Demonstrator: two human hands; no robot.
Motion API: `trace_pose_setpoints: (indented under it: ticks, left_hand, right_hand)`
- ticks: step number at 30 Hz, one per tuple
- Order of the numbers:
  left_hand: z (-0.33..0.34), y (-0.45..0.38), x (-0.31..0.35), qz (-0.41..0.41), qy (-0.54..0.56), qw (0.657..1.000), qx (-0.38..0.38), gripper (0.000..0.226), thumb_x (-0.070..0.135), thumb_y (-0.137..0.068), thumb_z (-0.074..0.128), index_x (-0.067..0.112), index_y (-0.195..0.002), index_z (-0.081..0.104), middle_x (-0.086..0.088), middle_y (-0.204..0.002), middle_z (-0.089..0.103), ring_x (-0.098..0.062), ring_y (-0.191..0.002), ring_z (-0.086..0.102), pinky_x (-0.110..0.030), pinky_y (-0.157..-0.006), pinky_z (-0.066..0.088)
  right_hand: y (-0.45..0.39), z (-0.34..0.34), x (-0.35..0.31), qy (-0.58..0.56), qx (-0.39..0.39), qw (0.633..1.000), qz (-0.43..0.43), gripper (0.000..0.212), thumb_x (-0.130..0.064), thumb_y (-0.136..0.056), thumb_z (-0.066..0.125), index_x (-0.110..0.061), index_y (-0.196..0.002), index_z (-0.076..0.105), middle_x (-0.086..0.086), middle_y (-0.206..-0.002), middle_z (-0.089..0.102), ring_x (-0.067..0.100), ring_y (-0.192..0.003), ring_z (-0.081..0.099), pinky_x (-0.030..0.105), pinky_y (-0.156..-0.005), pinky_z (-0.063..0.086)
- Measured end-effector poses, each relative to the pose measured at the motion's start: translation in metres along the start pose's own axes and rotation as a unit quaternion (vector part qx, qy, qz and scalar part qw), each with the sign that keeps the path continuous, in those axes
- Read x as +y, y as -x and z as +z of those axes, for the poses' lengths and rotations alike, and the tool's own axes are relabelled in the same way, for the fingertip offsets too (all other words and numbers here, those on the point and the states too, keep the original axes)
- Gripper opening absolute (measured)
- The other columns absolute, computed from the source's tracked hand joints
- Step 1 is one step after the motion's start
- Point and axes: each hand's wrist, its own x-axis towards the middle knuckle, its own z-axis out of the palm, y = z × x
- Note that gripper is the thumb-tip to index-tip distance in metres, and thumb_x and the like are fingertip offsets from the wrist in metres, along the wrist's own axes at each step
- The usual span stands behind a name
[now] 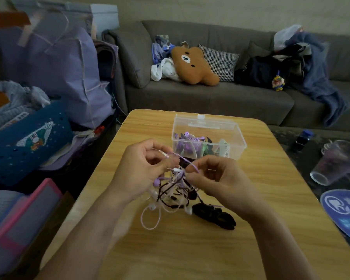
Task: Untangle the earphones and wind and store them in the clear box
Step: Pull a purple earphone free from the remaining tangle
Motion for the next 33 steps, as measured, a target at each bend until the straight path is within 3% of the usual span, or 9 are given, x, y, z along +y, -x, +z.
trace_pose_setpoints:
  ticks: [3,7,12,16,20,23,27,30,33]
  left_hand:
    - [0.002,0.002,0.002,0.034,-0.039,0.998,0.021,0.018,0.025,-0.069,0.081,0.016,-0.084,0.075,-0.001,-0.075,0.076,-0.015,-0.052,0.067,-0.028,-0.049,0.054]
    - [0.004,0.004,0.002,0.045,-0.07,0.996,0.041,0.02,0.031,-0.07,0.077,0.015,-0.079,0.07,0.002,-0.072,0.075,-0.017,-0.056,0.07,-0.023,-0.05,0.053]
    - [0.004,0.004,0.001,0.059,-0.118,0.99,0.04,0.02,0.035,-0.081,0.071,0.017,-0.083,0.061,0.003,-0.073,0.075,-0.015,-0.055,0.069,-0.031,-0.054,0.055]
    - [-0.005,0.001,-0.003,0.114,-0.231,0.961,0.1,0.013,0.023,-0.08,0.08,0.022,-0.08,0.067,0.009,-0.072,0.07,-0.001,-0.069,0.065,-0.013,-0.056,0.048]
    - [-0.003,0.0,-0.007,0.134,-0.296,0.941,0.098,0.012,0.012,-0.086,0.075,0.016,-0.082,0.065,0.011,-0.067,0.065,0.005,-0.064,0.063,-0.011,-0.052,0.047]
    - [0.002,-0.001,-0.007,0.07,-0.178,0.979,0.072,0.011,0.011,-0.092,0.068,0.013,-0.086,0.059,-0.001,-0.068,0.07,-0.007,-0.053,0.065,-0.021,-0.048,0.051]
    - [0.004,-0.002,0.0,0.012,-0.021,0.999,0.042,0.019,0.025,-0.087,0.069,0.007,-0.092,0.066,-0.007,-0.074,0.074,-0.009,-0.051,0.063,-0.015,-0.048,0.046]
    - [0.004,-0.001,-0.001,0.006,-0.007,1.0,0.009,0.03,0.037,-0.081,0.065,0.009,-0.09,0.073,-0.006,-0.071,0.074,-0.008,-0.05,0.062,-0.016,-0.048,0.047]
    - [0.003,0.0,-0.005,0.006,-0.041,0.999,0.003,0.035,0.043,-0.086,0.059,0.014,-0.084,0.077,-0.01,-0.07,0.074,-0.018,-0.053,0.067,-0.025,-0.052,0.053]
  right_hand:
    - [-0.001,0.005,0.005,0.059,0.0,0.998,-0.018,0.014,-0.028,-0.085,0.079,-0.027,-0.098,0.074,0.003,-0.082,0.069,0.031,-0.08,0.067,0.047,-0.075,0.06]
    - [-0.003,0.013,0.009,0.141,0.032,0.989,-0.039,0.025,-0.038,-0.078,0.083,-0.033,-0.096,0.067,-0.013,-0.075,0.059,0.004,-0.066,0.056,0.021,-0.06,0.048]
    - [-0.005,0.011,0.012,0.196,0.042,0.979,-0.029,0.013,-0.036,-0.083,0.079,-0.03,-0.085,0.067,-0.011,-0.07,0.063,0.004,-0.061,0.054,0.023,-0.058,0.047]
    - [-0.004,-0.001,0.009,0.094,0.005,0.995,-0.026,0.01,-0.034,-0.089,0.072,-0.024,-0.088,0.072,-0.002,-0.07,0.065,0.009,-0.061,0.053,0.024,-0.058,0.044]
    - [-0.005,-0.004,0.009,0.044,0.041,0.998,-0.026,0.011,-0.032,-0.091,0.068,-0.021,-0.088,0.072,-0.008,-0.064,0.056,0.007,-0.059,0.048,0.025,-0.058,0.04]
    - [-0.006,-0.001,0.011,0.052,0.051,0.997,-0.026,0.012,-0.033,-0.092,0.066,-0.022,-0.089,0.069,-0.005,-0.065,0.053,0.011,-0.06,0.048,0.03,-0.059,0.043]
    - [-0.005,0.003,0.01,0.072,0.031,0.997,-0.023,0.015,-0.04,-0.088,0.07,-0.025,-0.091,0.07,0.0,-0.064,0.057,0.017,-0.058,0.054,0.033,-0.059,0.053]
    - [-0.005,0.009,0.012,0.086,0.035,0.995,-0.036,0.018,-0.04,-0.081,0.078,-0.027,-0.09,0.068,0.0,-0.062,0.059,0.021,-0.059,0.058,0.051,-0.067,0.058]
    - [-0.006,0.015,0.013,0.081,0.062,0.993,-0.06,0.026,-0.034,-0.078,0.084,-0.026,-0.089,0.061,-0.005,-0.06,0.054,0.015,-0.057,0.054,0.05,-0.062,0.056]
